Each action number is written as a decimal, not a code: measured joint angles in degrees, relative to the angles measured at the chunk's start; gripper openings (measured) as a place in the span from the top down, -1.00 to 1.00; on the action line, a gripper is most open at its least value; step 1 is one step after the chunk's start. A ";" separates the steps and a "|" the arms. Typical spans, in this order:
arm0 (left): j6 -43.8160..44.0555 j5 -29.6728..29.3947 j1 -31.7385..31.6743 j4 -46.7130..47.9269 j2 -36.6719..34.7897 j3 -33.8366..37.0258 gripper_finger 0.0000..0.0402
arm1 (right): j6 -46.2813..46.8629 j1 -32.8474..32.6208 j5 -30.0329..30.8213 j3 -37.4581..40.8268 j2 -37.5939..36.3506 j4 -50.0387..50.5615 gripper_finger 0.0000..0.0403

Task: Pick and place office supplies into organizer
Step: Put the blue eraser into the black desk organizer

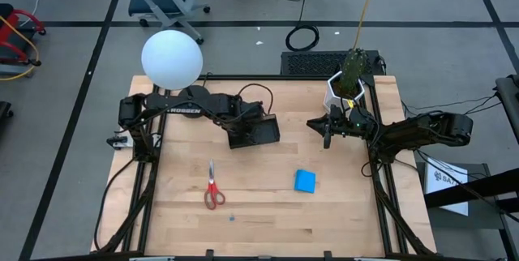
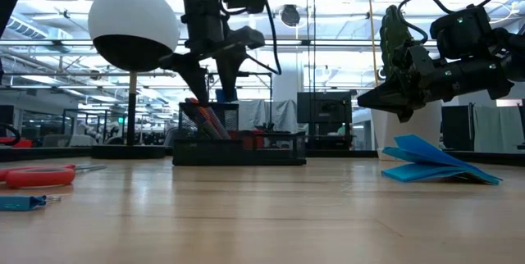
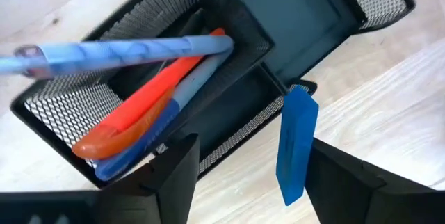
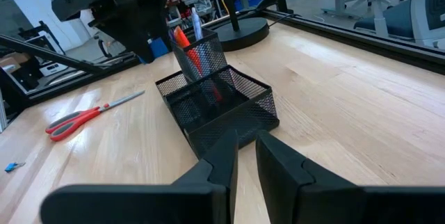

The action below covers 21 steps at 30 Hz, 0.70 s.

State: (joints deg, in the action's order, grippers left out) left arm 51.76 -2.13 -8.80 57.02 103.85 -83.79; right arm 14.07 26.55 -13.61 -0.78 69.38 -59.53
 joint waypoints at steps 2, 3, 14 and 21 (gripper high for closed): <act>1.16 -0.40 0.34 0.54 0.00 -0.02 -0.14 | 0.02 0.00 0.00 0.01 0.00 0.00 0.76; 2.09 -0.95 0.52 0.75 0.00 0.01 -0.11 | 0.02 -0.02 0.00 0.00 0.00 0.00 0.76; 5.73 -6.68 1.16 5.28 -0.52 0.01 0.24 | 0.02 -0.02 0.00 0.00 0.00 0.00 0.76; 4.23 -6.86 0.44 5.56 -0.52 0.01 0.36 | 0.02 -0.02 0.00 0.02 0.00 0.00 0.76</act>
State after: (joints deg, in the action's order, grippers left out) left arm 55.99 -9.00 -8.36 62.59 103.33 -83.79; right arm 14.09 26.52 -13.61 -0.75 69.38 -59.53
